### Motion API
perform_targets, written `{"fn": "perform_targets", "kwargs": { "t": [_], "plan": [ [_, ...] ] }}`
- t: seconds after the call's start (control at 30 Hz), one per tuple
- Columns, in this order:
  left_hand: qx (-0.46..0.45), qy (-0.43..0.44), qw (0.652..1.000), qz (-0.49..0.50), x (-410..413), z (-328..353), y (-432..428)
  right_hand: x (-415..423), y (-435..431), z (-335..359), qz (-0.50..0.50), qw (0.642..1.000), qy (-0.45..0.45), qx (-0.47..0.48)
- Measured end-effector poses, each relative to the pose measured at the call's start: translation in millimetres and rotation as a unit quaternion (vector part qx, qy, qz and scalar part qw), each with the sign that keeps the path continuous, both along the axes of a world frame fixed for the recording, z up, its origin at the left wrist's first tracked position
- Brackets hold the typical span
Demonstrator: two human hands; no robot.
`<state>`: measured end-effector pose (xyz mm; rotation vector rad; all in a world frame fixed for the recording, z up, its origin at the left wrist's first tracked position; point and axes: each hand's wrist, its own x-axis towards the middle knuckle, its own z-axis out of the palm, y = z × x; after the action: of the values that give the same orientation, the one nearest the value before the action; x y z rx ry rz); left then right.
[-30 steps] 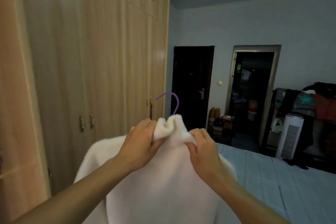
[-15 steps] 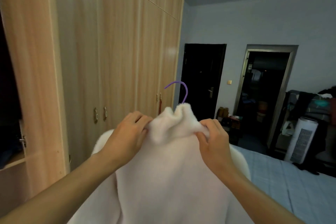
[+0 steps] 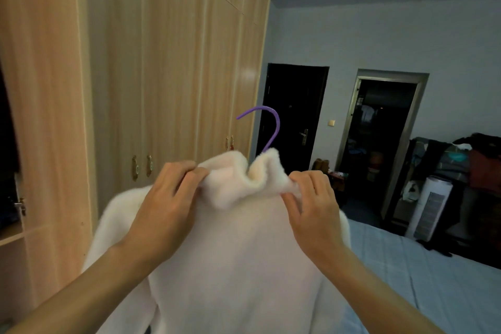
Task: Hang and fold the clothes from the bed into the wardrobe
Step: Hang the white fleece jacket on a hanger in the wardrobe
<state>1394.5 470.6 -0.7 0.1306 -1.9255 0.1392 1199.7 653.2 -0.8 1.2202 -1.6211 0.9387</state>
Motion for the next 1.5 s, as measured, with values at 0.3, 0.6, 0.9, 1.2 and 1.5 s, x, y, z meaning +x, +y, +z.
{"fn": "perform_targets", "kwargs": {
  "t": [0.3, 0.6, 0.9, 1.2, 1.5],
  "plan": [
    [0.014, -0.013, 0.988, 0.153, 61.1, 16.4, 11.7, 19.2, -17.7, -1.6, 0.170, 0.984, 0.027, 0.055],
    [-0.014, -0.039, 0.946, 0.321, 148.1, 29.9, 55.6, 68.0, -72.6, -14.6, 0.356, 0.934, -0.015, -0.017],
    [-0.060, -0.015, 0.902, 0.428, 280.3, 60.0, 65.1, 189.4, -133.4, 39.2, 0.506, 0.861, -0.041, -0.039],
    [-0.067, 0.024, 0.877, 0.475, 427.0, 76.8, 46.7, 342.8, -193.0, 76.1, 0.545, 0.837, -0.011, -0.047],
    [-0.110, 0.008, 0.868, 0.484, 525.6, 100.9, -6.2, 441.8, -247.4, 85.6, 0.555, 0.831, -0.013, -0.051]
  ]
}}
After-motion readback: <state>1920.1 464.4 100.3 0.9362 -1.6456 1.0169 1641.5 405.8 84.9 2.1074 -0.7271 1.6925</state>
